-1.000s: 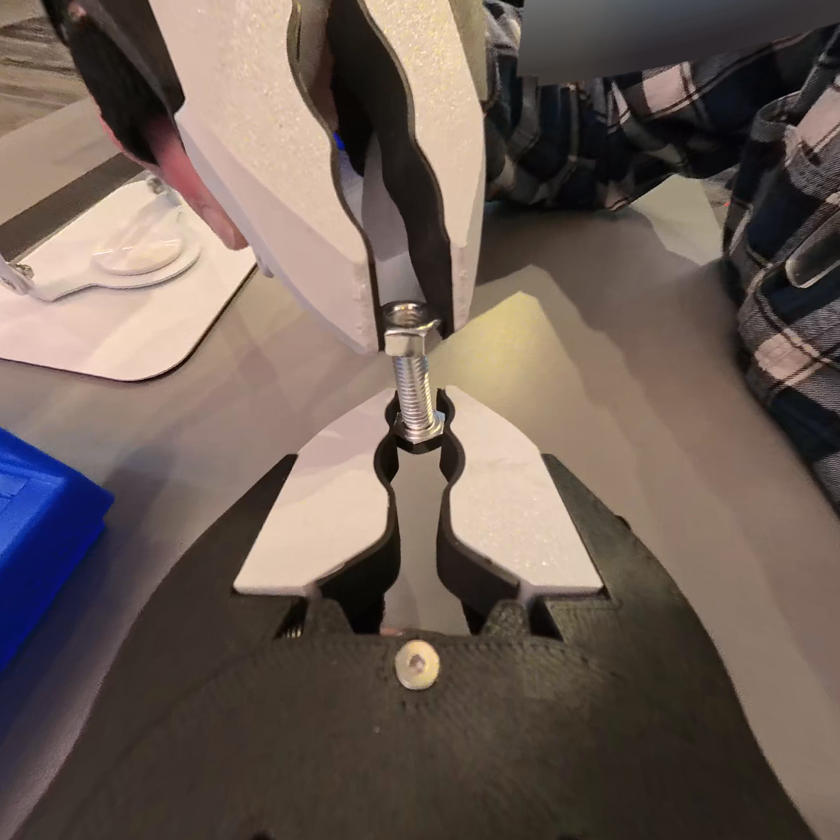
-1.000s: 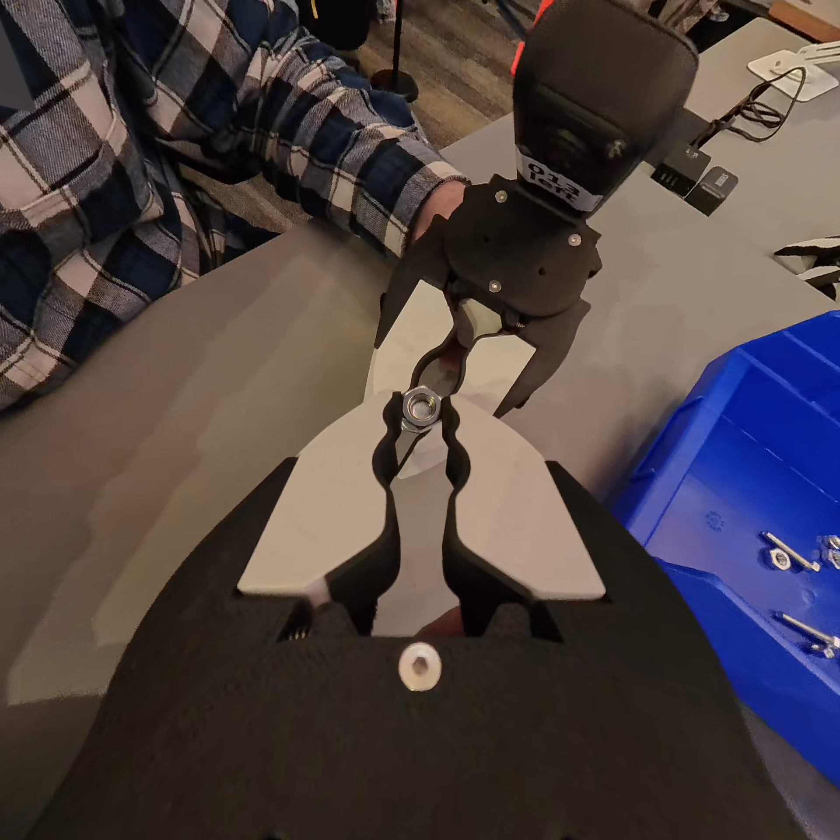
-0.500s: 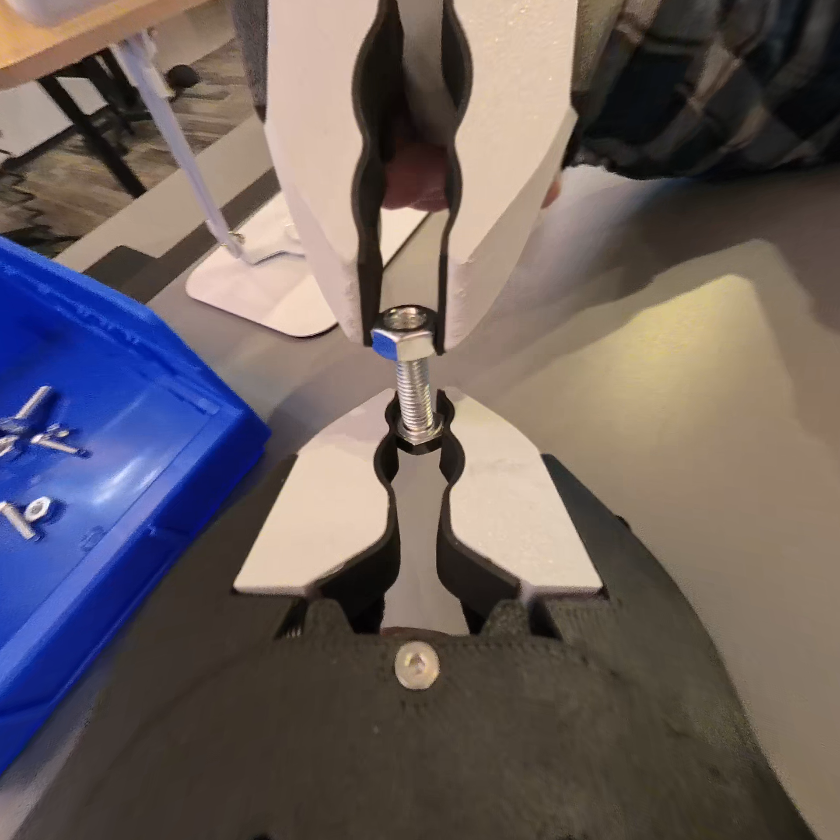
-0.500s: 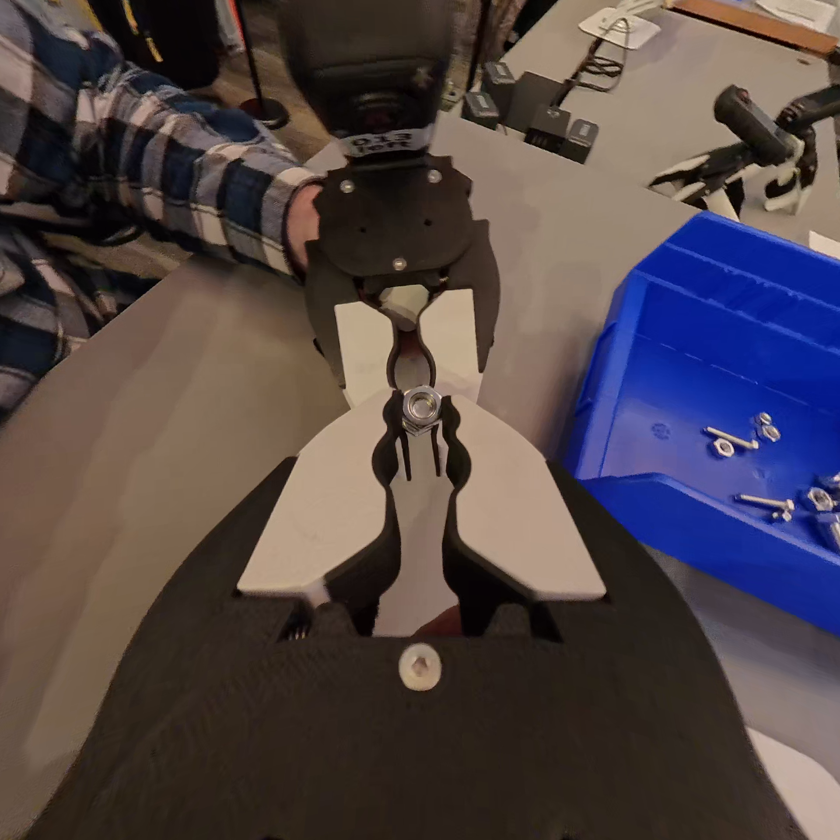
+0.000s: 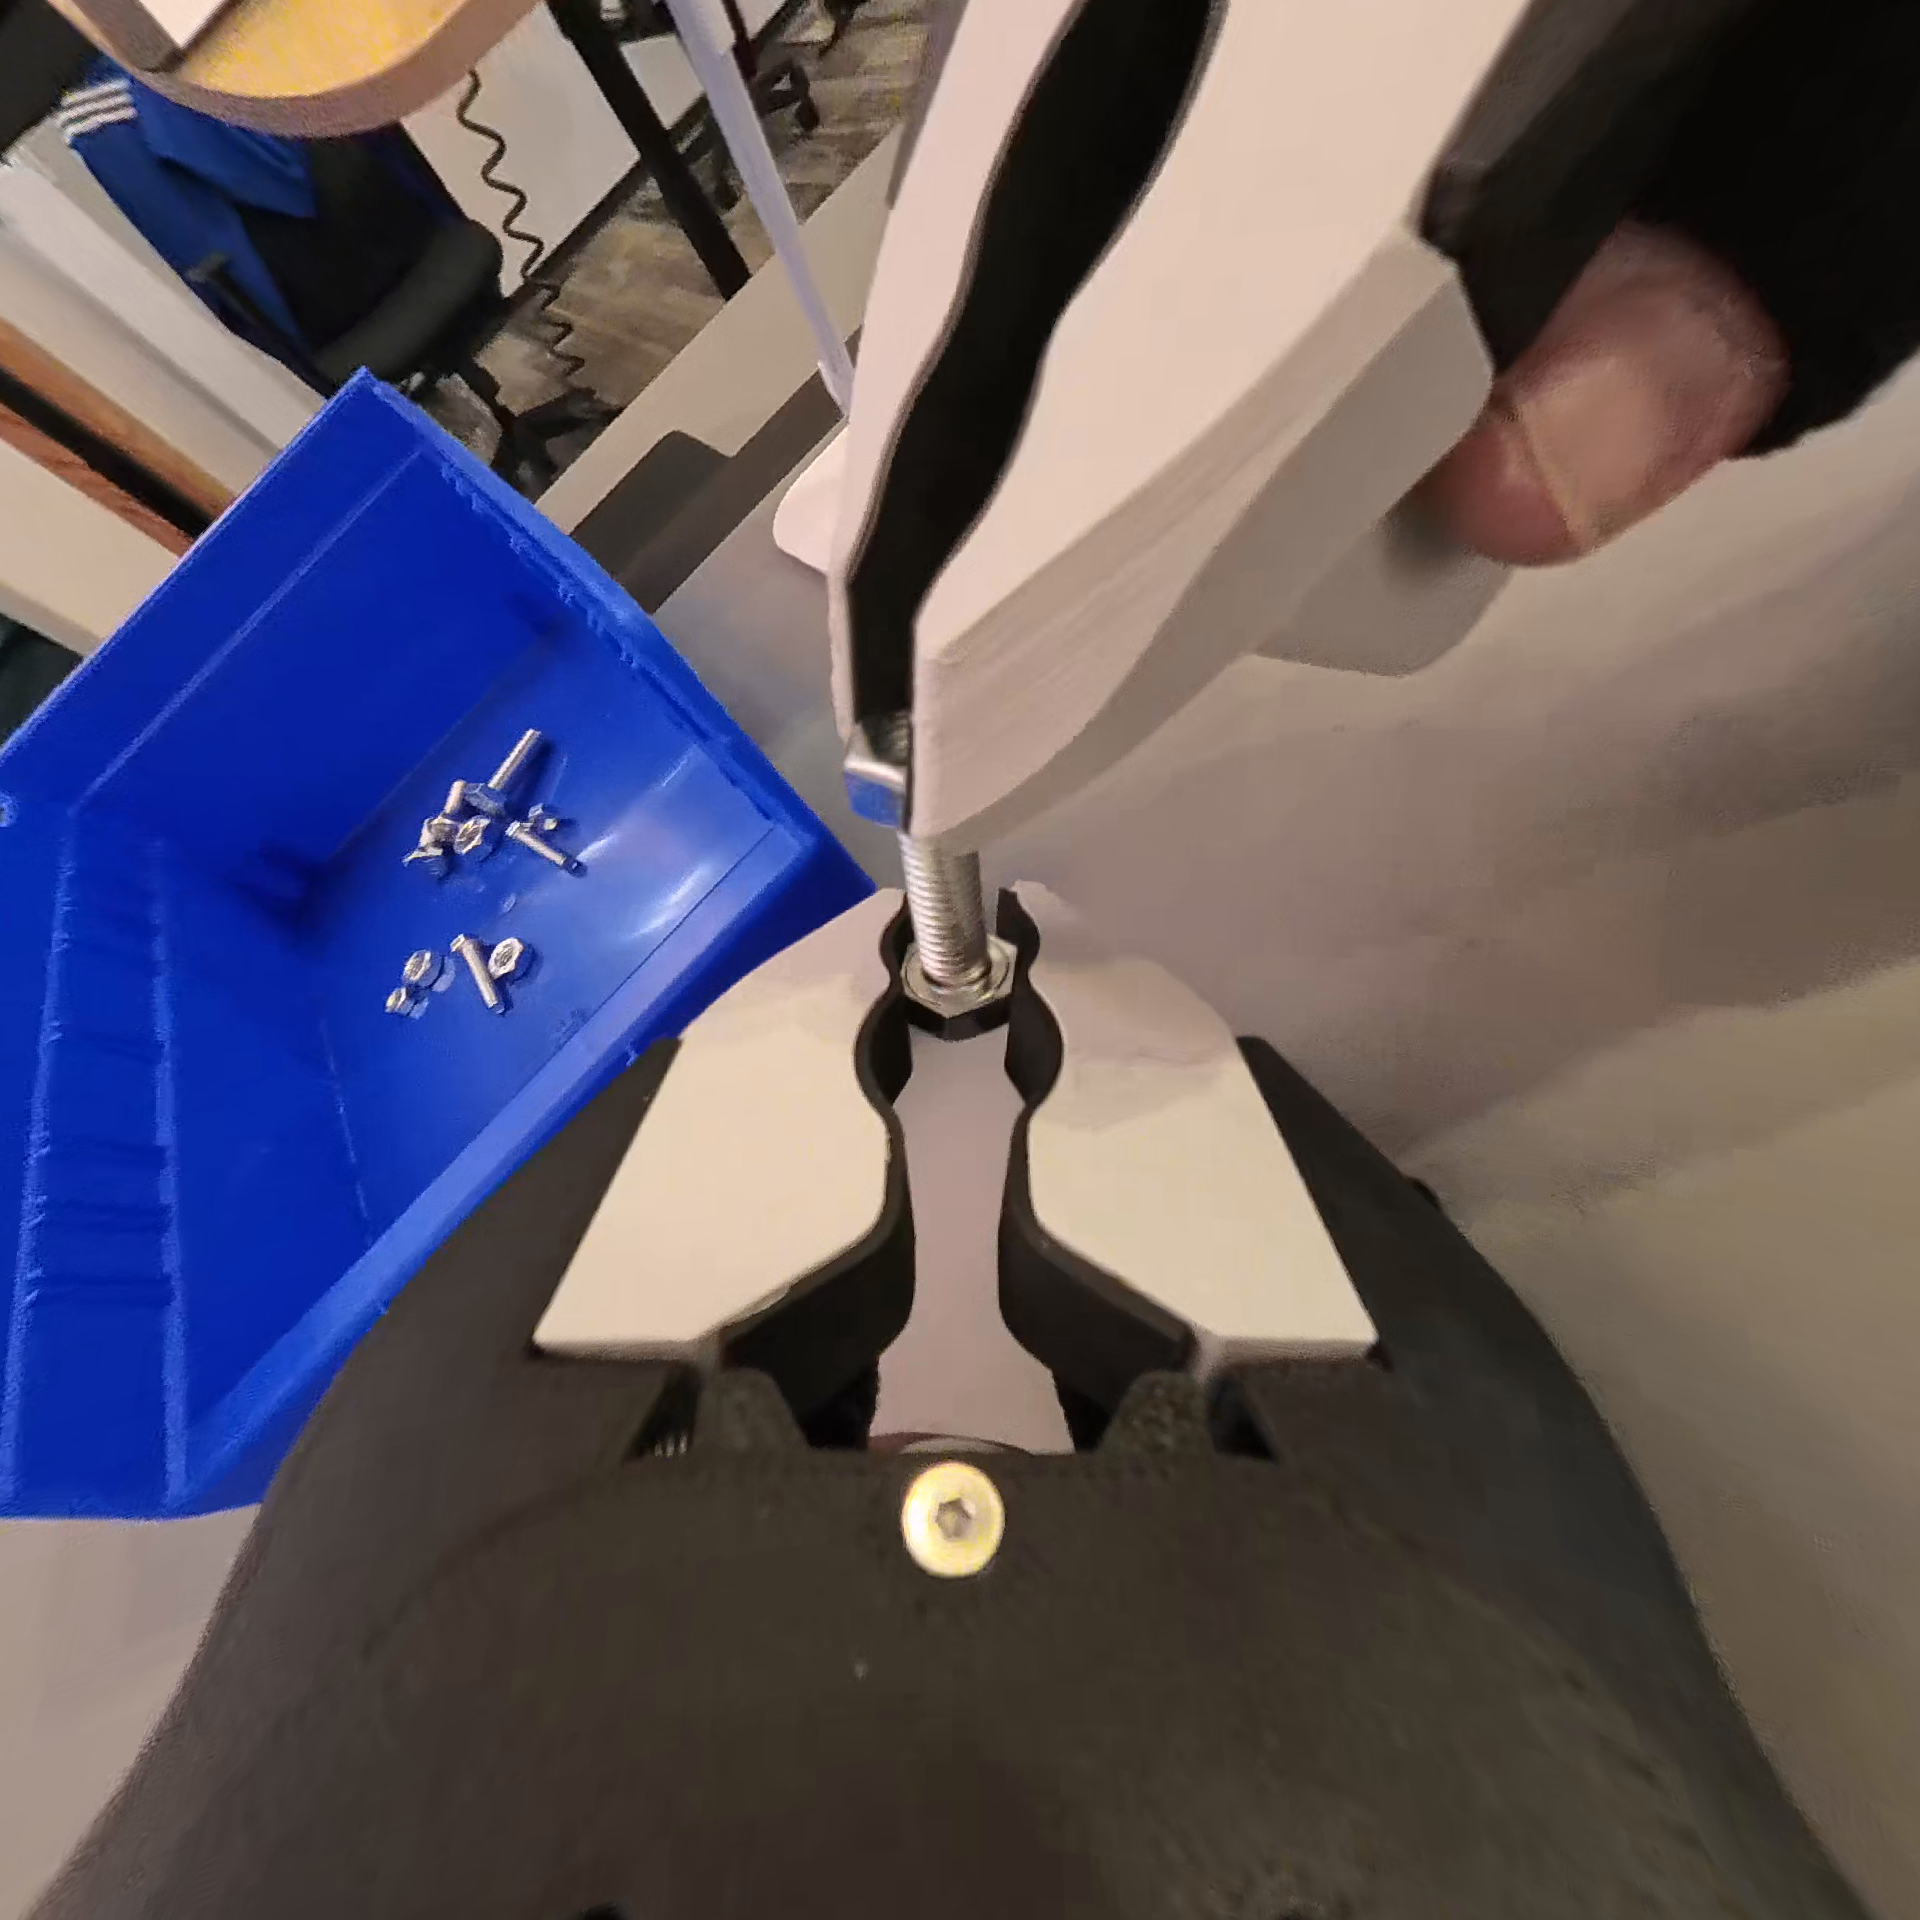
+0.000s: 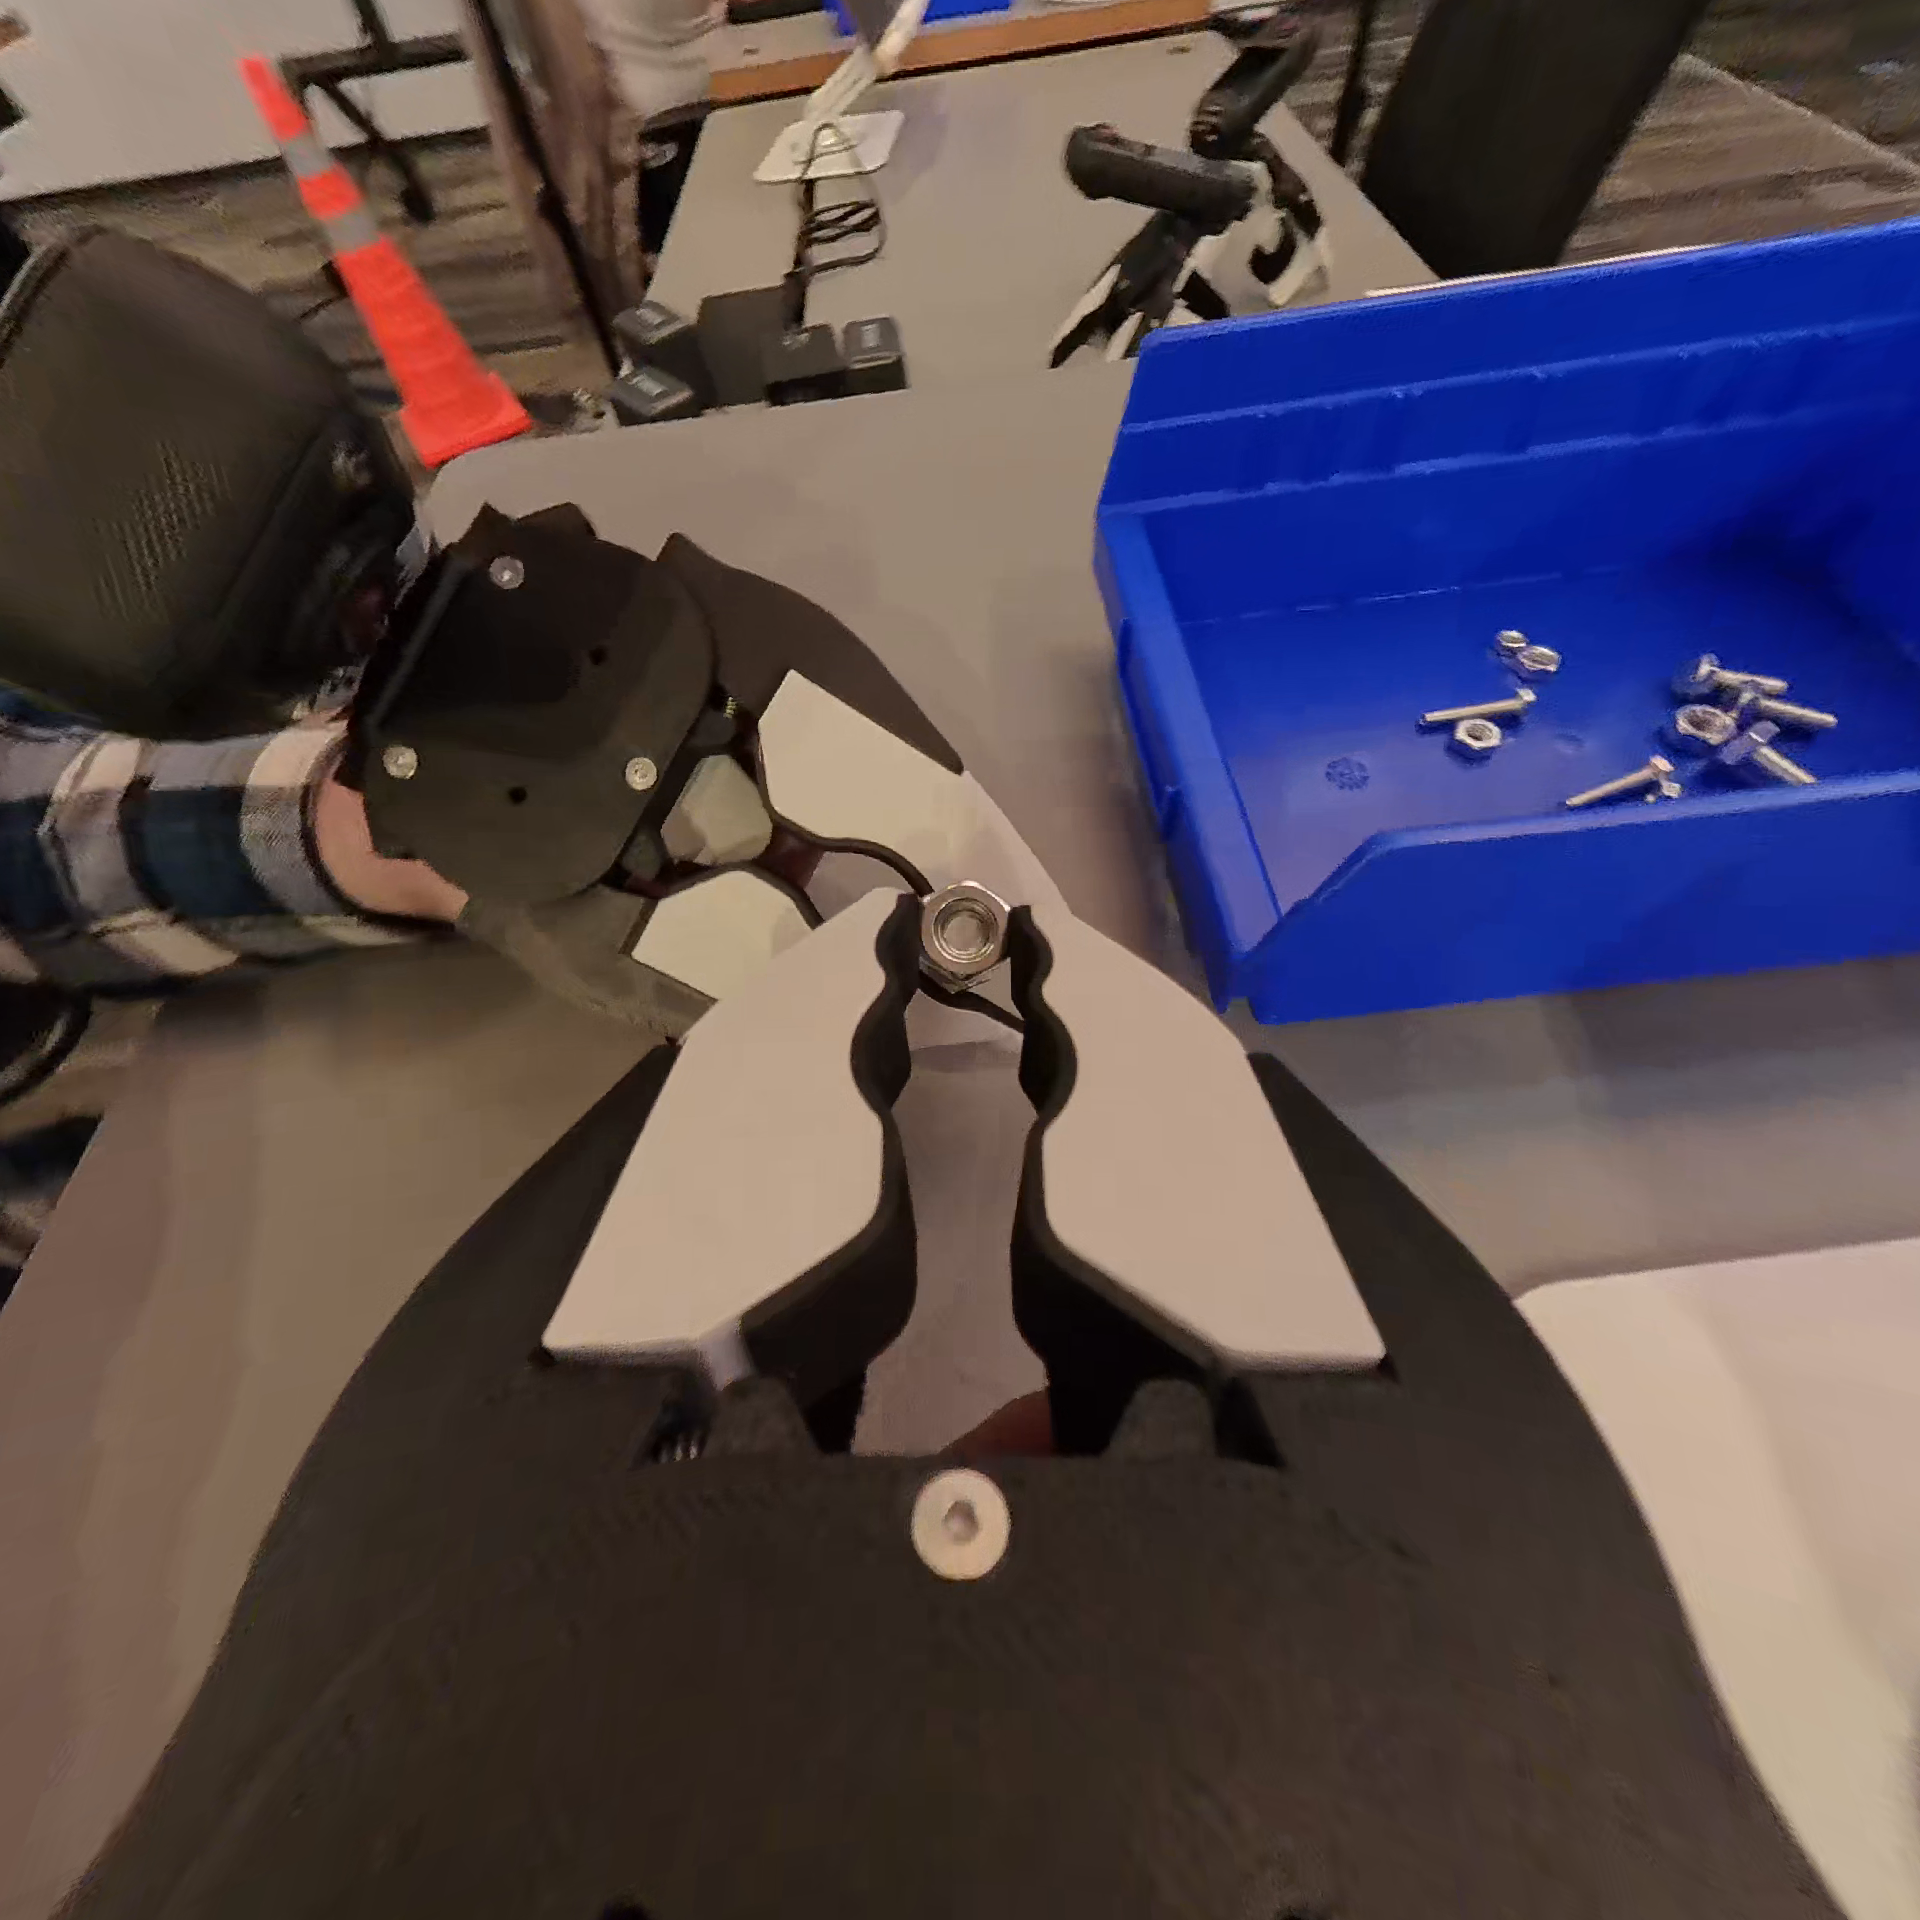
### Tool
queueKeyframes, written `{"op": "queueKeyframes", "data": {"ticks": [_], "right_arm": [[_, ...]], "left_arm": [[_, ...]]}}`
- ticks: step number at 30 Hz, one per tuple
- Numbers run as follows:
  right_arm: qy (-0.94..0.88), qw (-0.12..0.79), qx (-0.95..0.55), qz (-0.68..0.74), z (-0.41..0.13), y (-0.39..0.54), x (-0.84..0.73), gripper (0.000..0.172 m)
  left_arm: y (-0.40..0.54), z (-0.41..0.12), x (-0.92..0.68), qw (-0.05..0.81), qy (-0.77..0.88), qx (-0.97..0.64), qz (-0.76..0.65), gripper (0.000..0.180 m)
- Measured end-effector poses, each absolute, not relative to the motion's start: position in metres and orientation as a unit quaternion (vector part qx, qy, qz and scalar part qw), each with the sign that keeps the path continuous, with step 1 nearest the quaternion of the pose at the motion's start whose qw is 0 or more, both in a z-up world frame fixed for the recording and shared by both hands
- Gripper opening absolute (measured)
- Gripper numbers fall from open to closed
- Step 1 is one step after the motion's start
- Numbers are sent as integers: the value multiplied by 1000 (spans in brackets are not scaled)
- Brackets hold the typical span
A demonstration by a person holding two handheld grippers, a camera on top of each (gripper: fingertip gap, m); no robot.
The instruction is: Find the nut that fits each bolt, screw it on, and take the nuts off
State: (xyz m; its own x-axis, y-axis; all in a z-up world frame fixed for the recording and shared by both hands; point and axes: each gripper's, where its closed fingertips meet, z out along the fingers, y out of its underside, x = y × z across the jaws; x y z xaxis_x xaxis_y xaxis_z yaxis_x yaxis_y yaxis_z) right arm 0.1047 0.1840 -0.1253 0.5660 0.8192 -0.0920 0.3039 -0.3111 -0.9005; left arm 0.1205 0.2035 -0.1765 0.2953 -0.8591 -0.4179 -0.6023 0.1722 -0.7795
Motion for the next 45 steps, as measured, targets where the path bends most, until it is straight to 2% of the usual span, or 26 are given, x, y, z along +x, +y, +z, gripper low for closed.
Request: {"op": "queueKeyframes", "data": {"ticks": [1, 6, 9, 11, 16, 23, 36, 38, 39, 40, 41, 43, 45], "right_arm": [[-361, 461, -762, 278, -126, 184, 104, 18], [-358, 467, -763, 268, -123, 186, 104, 17], [-359, 473, -757, 272, -119, 185, 103, 32], [-361, 486, -747, 275, -111, 185, 105, 35], [-384, 541, -673, 327, -85, 185, 109, 64], [-443, 499, -602, 438, -95, 161, 82, 82], [-450, 491, -587, 460, -97, 150, 84, 75], [-452, 492, -587, 457, -96, 147, 91, 62], [-463, 488, -576, 465, -96, 140, 95, 36], [-472, 483, -561, 478, -94, 132, 99, 24], [-462, 491, -559, 482, -93, 133, 103, 28], [-421, 517, -575, 474, -89, 149, 109, 63], [-405, 518, -587, 472, -89, 159, 106, 84]], "left_arm": [[204, -177, 120, 500, 580, -631, -128, 14], [203, -175, 123, 498, 575, -631, -151, 14], [201, -175, 124, 496, 572, -632, -165, 14], [201, -173, 124, 493, 566, -634, -183, 14], [183, -159, 133, 470, 548, -622, -302, 14], [160, -144, 142, 421, 523, -597, -440, 14], [167, -142, 137, 423, 508, -604, -446, 14], [170, -140, 135, 425, 500, -607, -449, 14], [172, -139, 133, 424, 496, -608, -452, 14], [173, -139, 132, 426, 494, -609, -451, 14], [174, -139, 132, 426, 493, -610, -451, 14], [171, -141, 134, 422, 503, -608, -446, 14], [166, -146, 138, 414, 517, -606, -441, 14]]}}
